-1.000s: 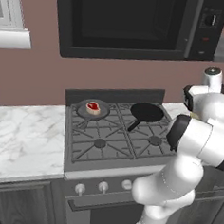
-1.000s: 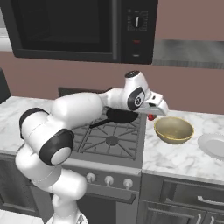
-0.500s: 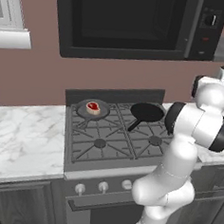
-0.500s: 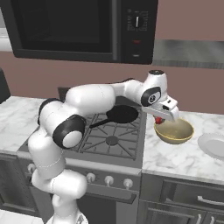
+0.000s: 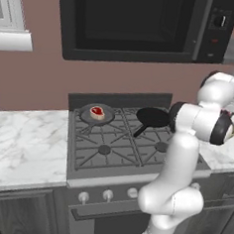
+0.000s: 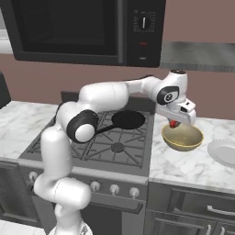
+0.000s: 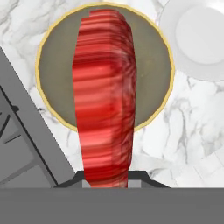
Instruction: Place one of the steaks on the plate and the other in the bowl. Then place the bowl in the fridge.
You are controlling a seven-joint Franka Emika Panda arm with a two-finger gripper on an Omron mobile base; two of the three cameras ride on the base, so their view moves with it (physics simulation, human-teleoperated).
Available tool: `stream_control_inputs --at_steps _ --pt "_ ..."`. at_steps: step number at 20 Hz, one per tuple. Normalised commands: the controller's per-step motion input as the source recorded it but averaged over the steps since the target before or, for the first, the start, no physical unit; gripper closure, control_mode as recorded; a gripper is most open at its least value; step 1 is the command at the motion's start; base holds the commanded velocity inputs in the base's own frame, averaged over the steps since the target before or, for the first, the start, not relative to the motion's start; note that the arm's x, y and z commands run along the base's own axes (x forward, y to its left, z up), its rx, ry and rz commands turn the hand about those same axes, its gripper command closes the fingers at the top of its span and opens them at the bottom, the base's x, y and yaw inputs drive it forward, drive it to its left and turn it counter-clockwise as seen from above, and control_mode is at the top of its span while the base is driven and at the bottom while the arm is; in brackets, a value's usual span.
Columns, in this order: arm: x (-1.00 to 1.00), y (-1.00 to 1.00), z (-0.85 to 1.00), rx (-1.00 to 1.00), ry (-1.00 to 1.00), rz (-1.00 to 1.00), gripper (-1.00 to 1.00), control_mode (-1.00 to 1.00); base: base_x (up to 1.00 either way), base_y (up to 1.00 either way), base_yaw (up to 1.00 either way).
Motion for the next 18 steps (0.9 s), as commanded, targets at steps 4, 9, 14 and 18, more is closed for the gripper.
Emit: stream_control_inputs --at_steps 4,9,14,18 --pt "0.17 -0.08 -0.41 0.00 0.00 0.01 1.00 -1.00 0.00 0.00 0.00" --pt "0.22 -0.11 -0.28 0.00 0.02 0.02 1.00 -1.00 0.00 0.00 0.00" --pt "0.34 -0.17 -0.24 0.00 0.01 0.03 1.00 -1.00 0.00 0.00 0.00" --pt "0.16 -0.07 -0.31 0.00 0.09 0.01 1.00 -1.00 0.00 0.00 0.00"
